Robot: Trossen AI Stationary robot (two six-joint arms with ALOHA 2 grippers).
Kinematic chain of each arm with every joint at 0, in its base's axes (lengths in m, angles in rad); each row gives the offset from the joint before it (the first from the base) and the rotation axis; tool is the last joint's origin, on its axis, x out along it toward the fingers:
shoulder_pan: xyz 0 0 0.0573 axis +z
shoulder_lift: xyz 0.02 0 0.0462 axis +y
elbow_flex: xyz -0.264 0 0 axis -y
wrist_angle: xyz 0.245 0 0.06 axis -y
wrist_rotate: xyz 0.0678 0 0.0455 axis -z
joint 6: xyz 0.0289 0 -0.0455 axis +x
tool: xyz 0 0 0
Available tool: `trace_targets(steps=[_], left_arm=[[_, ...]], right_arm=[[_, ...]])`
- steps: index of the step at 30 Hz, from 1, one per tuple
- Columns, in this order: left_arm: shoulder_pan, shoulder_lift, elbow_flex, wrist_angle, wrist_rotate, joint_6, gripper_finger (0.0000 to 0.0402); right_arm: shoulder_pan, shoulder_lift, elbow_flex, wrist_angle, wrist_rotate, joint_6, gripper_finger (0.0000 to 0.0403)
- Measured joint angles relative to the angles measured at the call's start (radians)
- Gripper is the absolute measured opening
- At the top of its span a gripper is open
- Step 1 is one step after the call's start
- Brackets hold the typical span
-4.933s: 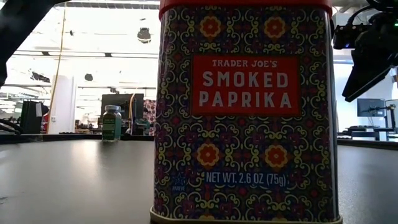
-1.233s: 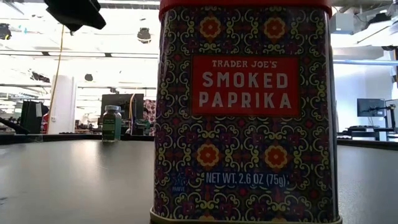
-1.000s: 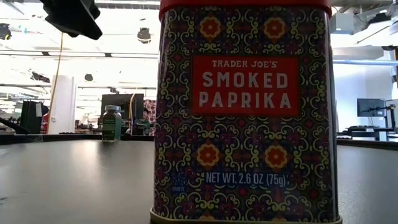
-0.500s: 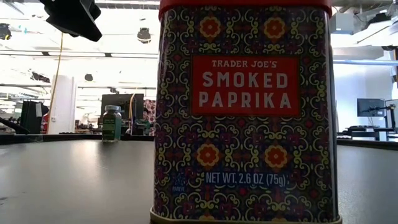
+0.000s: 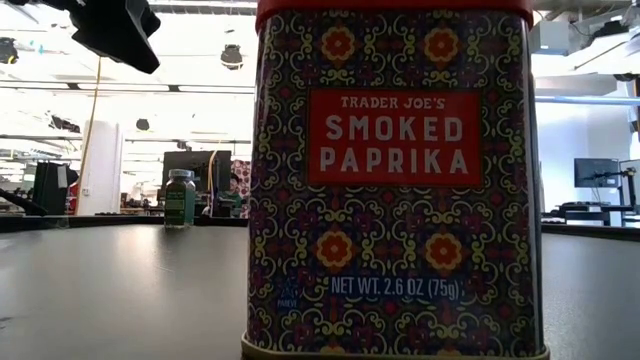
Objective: Sort spices by type
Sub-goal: Put the right red seasoning can into the white bin
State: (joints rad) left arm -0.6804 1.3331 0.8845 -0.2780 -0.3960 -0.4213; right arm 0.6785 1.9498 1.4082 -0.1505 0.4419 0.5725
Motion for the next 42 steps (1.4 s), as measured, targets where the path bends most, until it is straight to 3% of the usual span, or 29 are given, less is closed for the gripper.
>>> trace_targets(steps=[12,18,42], left_arm=[[0.0,0.0,0.0,-0.003,0.033,0.007,0.029],[0.0,0.0,0.0,-0.003,0.034,0.007,0.029],[0.0,0.0,0.0,-0.003,0.035,0.027,0.029]], right_arm=[[0.026,0.097,0.083,-0.138,-0.017,0.045,0.0372],[0.019,0.096,0.083,-0.163,0.021,0.045,0.0372],[0.016,0.094,0.113,-0.178,0.0,0.022,0.0372]])
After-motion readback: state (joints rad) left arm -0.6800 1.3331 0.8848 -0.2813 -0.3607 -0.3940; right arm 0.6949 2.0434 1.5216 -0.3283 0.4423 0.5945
